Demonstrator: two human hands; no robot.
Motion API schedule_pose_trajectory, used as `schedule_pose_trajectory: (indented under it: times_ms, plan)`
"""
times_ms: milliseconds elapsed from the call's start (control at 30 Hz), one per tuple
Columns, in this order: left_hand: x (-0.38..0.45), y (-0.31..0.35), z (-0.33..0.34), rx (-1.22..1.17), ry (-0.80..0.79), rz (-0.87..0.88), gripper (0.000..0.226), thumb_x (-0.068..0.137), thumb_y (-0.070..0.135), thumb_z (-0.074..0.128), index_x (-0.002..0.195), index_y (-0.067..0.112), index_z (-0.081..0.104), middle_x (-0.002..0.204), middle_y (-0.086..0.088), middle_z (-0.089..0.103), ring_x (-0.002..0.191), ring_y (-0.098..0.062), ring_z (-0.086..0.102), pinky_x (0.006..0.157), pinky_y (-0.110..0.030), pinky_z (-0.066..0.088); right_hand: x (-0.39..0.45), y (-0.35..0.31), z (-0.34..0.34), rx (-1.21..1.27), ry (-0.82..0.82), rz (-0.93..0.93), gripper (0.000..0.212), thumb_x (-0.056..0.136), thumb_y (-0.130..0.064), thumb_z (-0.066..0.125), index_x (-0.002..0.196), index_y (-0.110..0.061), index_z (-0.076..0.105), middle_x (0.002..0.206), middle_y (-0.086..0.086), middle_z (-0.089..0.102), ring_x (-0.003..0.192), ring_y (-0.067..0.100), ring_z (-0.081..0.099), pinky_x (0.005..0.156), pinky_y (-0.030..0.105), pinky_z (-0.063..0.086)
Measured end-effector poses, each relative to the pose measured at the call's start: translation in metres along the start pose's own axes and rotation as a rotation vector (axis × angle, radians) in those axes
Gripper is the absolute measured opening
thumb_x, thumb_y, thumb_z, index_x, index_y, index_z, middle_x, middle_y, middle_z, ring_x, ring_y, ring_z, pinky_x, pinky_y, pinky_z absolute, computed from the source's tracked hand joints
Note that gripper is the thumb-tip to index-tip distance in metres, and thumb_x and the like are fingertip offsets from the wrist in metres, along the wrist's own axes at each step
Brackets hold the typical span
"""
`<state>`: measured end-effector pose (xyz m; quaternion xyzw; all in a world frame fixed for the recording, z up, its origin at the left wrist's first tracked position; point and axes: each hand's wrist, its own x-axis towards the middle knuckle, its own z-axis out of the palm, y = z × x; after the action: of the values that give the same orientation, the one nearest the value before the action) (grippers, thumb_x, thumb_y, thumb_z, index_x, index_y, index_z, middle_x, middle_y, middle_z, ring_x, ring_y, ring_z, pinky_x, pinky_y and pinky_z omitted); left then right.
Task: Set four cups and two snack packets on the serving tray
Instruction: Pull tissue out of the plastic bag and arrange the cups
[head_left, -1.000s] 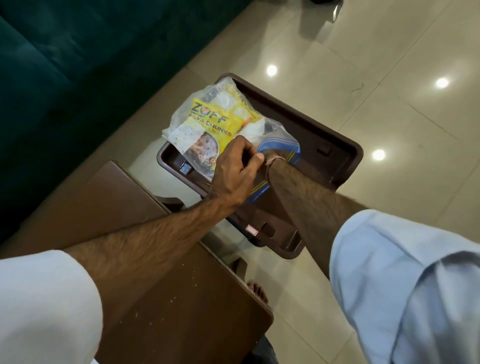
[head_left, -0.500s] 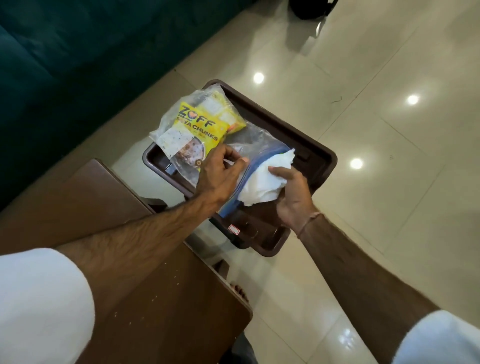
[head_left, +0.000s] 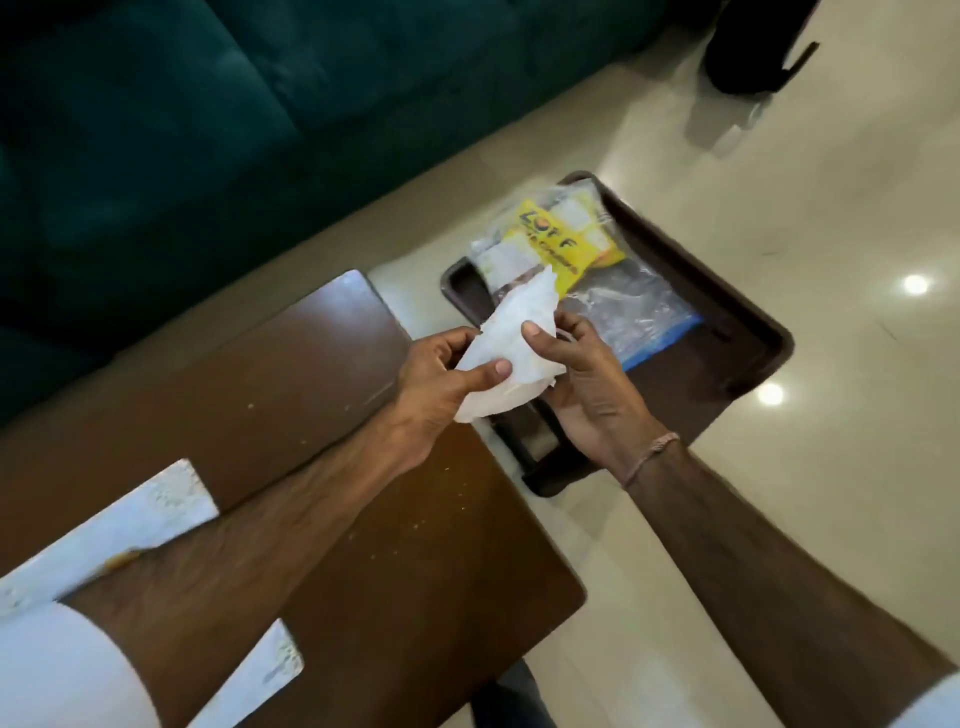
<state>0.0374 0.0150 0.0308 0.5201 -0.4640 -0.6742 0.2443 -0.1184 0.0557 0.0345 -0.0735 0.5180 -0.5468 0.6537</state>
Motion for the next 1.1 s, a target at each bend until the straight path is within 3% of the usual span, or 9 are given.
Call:
schedule_pose_trajectory:
  times_ms: [100,267,367,500,600,733,900,1000,1100]
  plan:
    - [-0.033,-0.011,-0.053,-0.069,0.041,-0.025,0.039,0.079,0.018,0.077,0.112,0.001,0.069,0.109,-0.014,0.073,0.096,-0.032,0.071,0.07,-0.04,0.06,0.003,0.024,0.038,-0.125,-0.207,0.084,0.065,0.076,-0.016,0.075,0.136,-0.009,0.051,0.132,0.019,0.063,0.116,0.037,0.065,0.093,0.049,0.056]
    - [-0.095,-0.053,-0.13,-0.178,0.211,-0.115,0.038,0.082,0.021,0.075,0.117,0.009,0.069,0.112,-0.007,0.073,0.098,-0.025,0.071,0.063,-0.031,0.058,0.004,0.085,0.102,-0.345,-0.416,0.222,0.05,0.082,-0.01,0.072,0.128,0.002,0.058,0.13,0.025,0.063,0.12,0.04,0.061,0.104,0.05,0.049]
    - [-0.133,-0.088,-0.168,-0.243,0.309,-0.165,0.037,0.082,0.027,0.076,0.116,0.014,0.07,0.109,-0.004,0.075,0.095,-0.02,0.072,0.062,-0.027,0.057,-0.004,0.136,0.135,-0.372,-0.428,0.289,0.041,0.087,-0.006,0.07,0.125,0.004,0.06,0.124,0.023,0.067,0.114,0.038,0.066,0.097,0.047,0.054]
    - [-0.178,-0.139,-0.205,-0.188,0.463,-0.258,0.041,0.083,0.039,0.074,0.117,0.019,0.067,0.111,-0.001,0.072,0.102,-0.021,0.069,0.087,-0.037,0.059,-0.019,0.202,0.165,-0.573,-0.356,0.29,0.036,0.083,-0.017,0.076,0.116,-0.005,0.067,0.11,0.009,0.075,0.1,0.026,0.074,0.075,0.035,0.062]
    - [-0.21,-0.174,-0.226,-0.152,0.576,-0.31,0.037,0.085,0.043,0.071,0.114,0.021,0.065,0.109,0.001,0.072,0.093,-0.019,0.071,0.081,-0.033,0.06,-0.03,0.252,0.179,-0.706,-0.355,0.263,0.027,0.084,-0.021,0.075,0.108,-0.01,0.07,0.108,0.005,0.076,0.094,0.021,0.075,0.074,0.035,0.062]
    - [-0.25,-0.216,-0.243,-0.12,0.794,-0.369,0.031,0.084,0.038,0.075,0.103,0.014,0.069,0.09,-0.002,0.076,0.063,-0.017,0.073,0.061,-0.029,0.06,-0.042,0.311,0.192,-0.966,-0.372,0.157,0.025,0.084,-0.028,0.077,0.103,-0.014,0.073,0.106,0.005,0.077,0.09,0.019,0.075,0.081,0.041,0.062]
    - [-0.282,-0.256,-0.245,0.003,1.017,-0.499,0.031,0.078,0.048,0.077,0.085,0.019,0.074,0.073,0.006,0.074,0.048,-0.009,0.068,0.054,-0.023,0.053,-0.053,0.365,0.203,-1.442,-0.417,-0.139,0.039,0.085,-0.038,0.073,0.115,-0.014,0.066,0.107,0.005,0.073,0.089,0.017,0.066,0.085,0.033,0.056]
    - [-0.289,-0.272,-0.247,0.102,1.059,-0.563,0.041,0.077,0.057,0.073,0.084,0.017,0.075,0.072,0.004,0.074,0.057,-0.015,0.07,0.064,-0.028,0.056,-0.057,0.388,0.203,-1.565,-0.387,-0.232,0.047,0.086,-0.039,0.071,0.126,-0.016,0.059,0.115,0.009,0.067,0.097,0.023,0.065,0.089,0.038,0.055]
    - [-0.29,-0.282,-0.25,0.131,1.121,-0.579,0.049,0.076,0.062,0.071,0.094,0.016,0.073,0.087,-0.003,0.077,0.081,-0.027,0.072,0.078,-0.031,0.054,-0.06,0.4,0.201,-1.625,-0.326,-0.353,0.046,0.083,-0.038,0.072,0.119,-0.019,0.05,0.116,0.006,0.057,0.095,0.025,0.062,0.075,0.03,0.047]
